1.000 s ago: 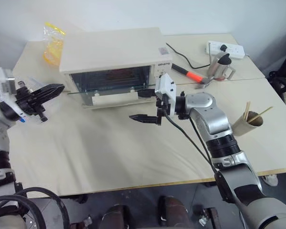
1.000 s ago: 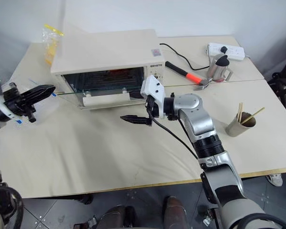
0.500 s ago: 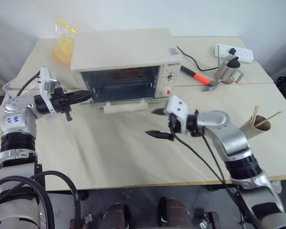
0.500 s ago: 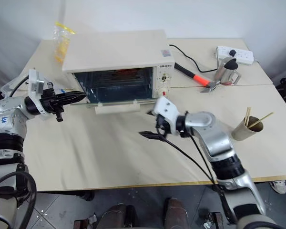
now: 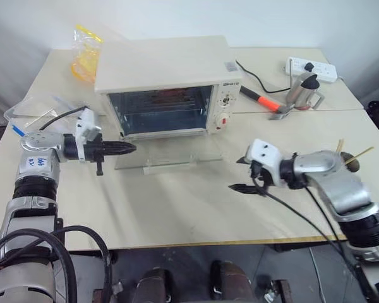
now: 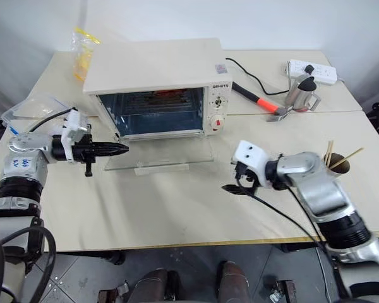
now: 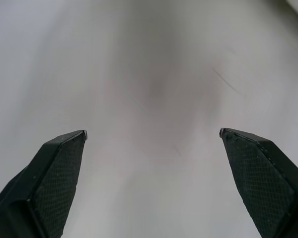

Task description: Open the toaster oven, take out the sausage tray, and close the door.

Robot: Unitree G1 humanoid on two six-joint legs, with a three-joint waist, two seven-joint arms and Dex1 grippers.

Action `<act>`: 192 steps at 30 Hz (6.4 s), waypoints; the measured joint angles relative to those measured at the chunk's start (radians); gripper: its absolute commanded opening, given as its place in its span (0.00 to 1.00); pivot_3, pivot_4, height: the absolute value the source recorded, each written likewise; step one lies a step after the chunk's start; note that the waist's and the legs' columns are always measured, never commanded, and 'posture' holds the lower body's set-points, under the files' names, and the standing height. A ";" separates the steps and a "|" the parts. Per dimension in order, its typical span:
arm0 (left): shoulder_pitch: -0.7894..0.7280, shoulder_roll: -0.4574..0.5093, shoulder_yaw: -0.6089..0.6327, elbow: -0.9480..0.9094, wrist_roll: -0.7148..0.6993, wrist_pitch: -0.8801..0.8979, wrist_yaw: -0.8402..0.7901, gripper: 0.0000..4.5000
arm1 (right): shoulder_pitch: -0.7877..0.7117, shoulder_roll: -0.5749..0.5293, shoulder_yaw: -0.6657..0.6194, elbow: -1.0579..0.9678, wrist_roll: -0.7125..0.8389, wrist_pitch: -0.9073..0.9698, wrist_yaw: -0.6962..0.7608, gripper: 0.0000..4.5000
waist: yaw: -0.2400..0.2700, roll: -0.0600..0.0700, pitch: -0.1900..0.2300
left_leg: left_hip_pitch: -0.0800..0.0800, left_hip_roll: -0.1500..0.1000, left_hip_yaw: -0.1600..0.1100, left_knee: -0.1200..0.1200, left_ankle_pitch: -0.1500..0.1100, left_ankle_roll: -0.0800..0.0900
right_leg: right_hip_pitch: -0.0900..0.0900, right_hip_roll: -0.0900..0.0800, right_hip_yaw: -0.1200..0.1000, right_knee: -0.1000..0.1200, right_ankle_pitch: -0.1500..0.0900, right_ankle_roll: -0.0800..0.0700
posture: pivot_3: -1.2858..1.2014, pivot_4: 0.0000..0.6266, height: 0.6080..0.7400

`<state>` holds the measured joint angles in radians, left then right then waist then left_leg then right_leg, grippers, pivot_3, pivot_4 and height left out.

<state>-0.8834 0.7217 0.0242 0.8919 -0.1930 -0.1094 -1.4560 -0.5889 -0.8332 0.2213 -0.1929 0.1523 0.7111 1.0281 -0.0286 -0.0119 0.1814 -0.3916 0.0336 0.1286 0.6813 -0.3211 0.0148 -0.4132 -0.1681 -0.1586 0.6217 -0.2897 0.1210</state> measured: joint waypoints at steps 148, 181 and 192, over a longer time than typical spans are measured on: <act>0.258 -0.149 0.319 -0.375 -0.350 0.123 0.447 1.00 | -0.092 0.482 0.394 0.141 -1.075 -0.562 -0.674 0.00 | -0.026 0.000 0.001 | 0.001 0.005 -0.008 0.000 0.000 -0.004 | -0.001 0.004 0.000 0.004 -0.001 -0.002 | 0.52 0.24 1.00; 0.688 0.038 0.602 -0.938 -1.029 1.231 0.850 1.00 | 0.026 0.330 0.232 -0.037 -0.935 -0.922 -0.591 0.00 | -0.014 -0.001 0.001 | 0.004 0.011 -0.011 0.000 0.000 -0.004 | 0.002 0.003 0.002 0.004 -0.001 -0.002 | 0.52 0.24 1.00; 0.753 -0.126 0.583 -0.961 -1.497 1.292 1.255 1.00 | 0.027 0.311 0.200 -0.039 -0.892 -0.997 -0.571 0.00 | -0.006 -0.001 0.001 | 0.005 0.011 -0.011 0.000 0.000 -0.004 | 0.003 0.003 0.003 0.004 -0.001 -0.003 | 0.52 0.24 1.00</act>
<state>-0.1301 0.5952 0.6075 -0.0686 -1.6901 1.1827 -0.2010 -0.5620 -0.5222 0.4208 -0.2317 -0.7398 -0.2858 0.4576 -0.0344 -0.0133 0.1821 -0.3867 0.0448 0.1181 0.6813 -0.3210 0.0103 -0.4107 -0.1647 -0.1557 0.6252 -0.2907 0.1180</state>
